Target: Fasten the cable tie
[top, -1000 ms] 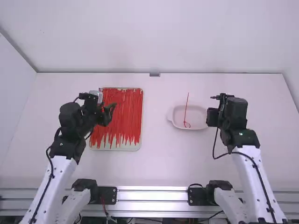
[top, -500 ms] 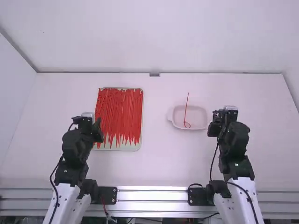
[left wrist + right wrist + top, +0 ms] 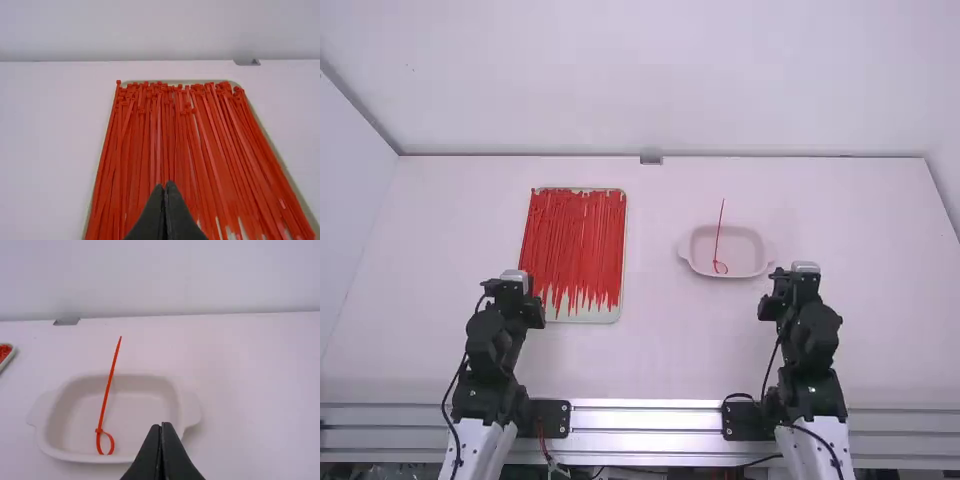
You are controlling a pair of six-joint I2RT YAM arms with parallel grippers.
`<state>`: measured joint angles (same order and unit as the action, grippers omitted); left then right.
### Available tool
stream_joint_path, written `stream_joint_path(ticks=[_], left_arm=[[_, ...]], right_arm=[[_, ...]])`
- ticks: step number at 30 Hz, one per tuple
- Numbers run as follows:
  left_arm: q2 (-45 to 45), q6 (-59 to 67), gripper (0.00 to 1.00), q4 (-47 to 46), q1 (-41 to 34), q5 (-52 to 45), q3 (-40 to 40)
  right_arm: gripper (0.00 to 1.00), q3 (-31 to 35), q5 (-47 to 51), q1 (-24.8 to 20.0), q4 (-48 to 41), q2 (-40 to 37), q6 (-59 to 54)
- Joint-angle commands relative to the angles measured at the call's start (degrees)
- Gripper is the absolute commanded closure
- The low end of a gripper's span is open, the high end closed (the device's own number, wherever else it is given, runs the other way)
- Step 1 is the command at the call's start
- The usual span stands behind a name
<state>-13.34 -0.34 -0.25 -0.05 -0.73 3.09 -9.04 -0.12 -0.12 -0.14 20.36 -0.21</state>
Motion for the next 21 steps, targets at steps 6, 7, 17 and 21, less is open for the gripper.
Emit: stream_joint_path(ticks=[6, 7, 17, 21], left_arm=[[6.1, 0.3, 1.00, 0.3, 0.1, 0.7, -3.1], [6.8, 0.3, 1.00, 0.3, 0.1, 0.7, -3.1], [12.7, 0.3, 1.00, 0.3, 0.1, 0.7, -3.1], [13.3, 0.3, 1.00, 0.3, 0.1, 0.7, -3.1]], right_arm=[[1.00, 6.9, 0.1, 0.1, 0.1, -6.9, 0.2], [1.00, 7.7, 0.1, 0.1, 0.1, -7.7, 0.2], [1.00, 9.0, 0.1, 0.1, 0.1, -14.6, 0.2], [1.00, 9.0, 0.1, 0.1, 0.1, -17.1, 0.2]])
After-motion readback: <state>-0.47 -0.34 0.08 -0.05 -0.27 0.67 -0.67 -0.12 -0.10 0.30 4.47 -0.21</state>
